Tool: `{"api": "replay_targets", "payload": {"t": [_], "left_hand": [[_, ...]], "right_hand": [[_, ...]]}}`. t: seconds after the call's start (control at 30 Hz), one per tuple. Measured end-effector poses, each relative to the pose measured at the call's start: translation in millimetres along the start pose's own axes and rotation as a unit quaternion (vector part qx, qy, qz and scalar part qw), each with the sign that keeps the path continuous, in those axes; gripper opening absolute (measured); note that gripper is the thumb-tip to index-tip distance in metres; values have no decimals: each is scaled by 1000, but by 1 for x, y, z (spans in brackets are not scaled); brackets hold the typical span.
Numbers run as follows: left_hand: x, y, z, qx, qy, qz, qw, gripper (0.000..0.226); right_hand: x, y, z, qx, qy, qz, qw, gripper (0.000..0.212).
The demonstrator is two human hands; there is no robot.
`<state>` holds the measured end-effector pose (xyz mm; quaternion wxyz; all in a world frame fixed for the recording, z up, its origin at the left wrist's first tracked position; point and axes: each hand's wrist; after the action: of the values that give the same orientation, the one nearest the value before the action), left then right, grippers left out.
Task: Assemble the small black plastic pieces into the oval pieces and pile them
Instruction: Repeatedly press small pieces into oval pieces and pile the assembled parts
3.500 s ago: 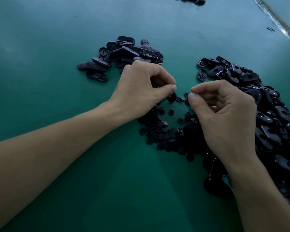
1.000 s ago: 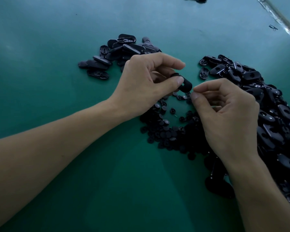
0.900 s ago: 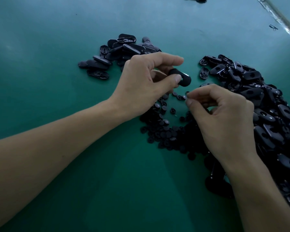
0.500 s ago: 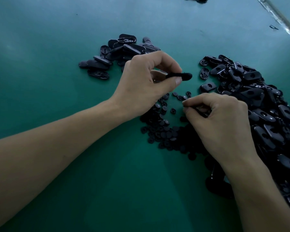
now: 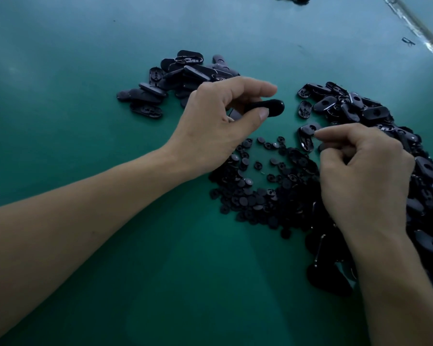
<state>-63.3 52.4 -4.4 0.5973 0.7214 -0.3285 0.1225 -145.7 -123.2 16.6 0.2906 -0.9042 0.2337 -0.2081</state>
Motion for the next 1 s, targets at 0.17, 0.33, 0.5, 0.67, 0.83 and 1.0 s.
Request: {"api": "replay_targets", "payload": {"t": [0.17,0.33,0.5,0.67,0.83,1.0], "left_hand": [[0,0,0,-7,3,11,1000,19],[0,-1,0,-28,18,-8,999,17],[0,0,-1,-26,21,-14,999,17],[0,2,0,-29,27,-24,999,17],[-1,3,0,-30,24,-33,999,18],[-1,4,0,-33,25,-37,998,18]], "right_hand": [[1,5,-1,-115,-60,39,991,33],[-1,3,-2,-135,-66,50,987,31],[-2,0,-4,-124,-66,45,989,31],[-2,1,-3,-143,-72,34,986,37],[-4,0,-1,-145,-94,17,985,37],[-5,0,1,-115,-77,8,990,27]]}}
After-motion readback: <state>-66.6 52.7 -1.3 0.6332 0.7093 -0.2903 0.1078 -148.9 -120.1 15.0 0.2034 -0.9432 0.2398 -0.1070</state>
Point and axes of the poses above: each hand's wrist, its own x-axis towards the middle knuckle, its own z-axis out of the palm, y = z × x, and after that the axes turned 13 degrees about z, right-handed
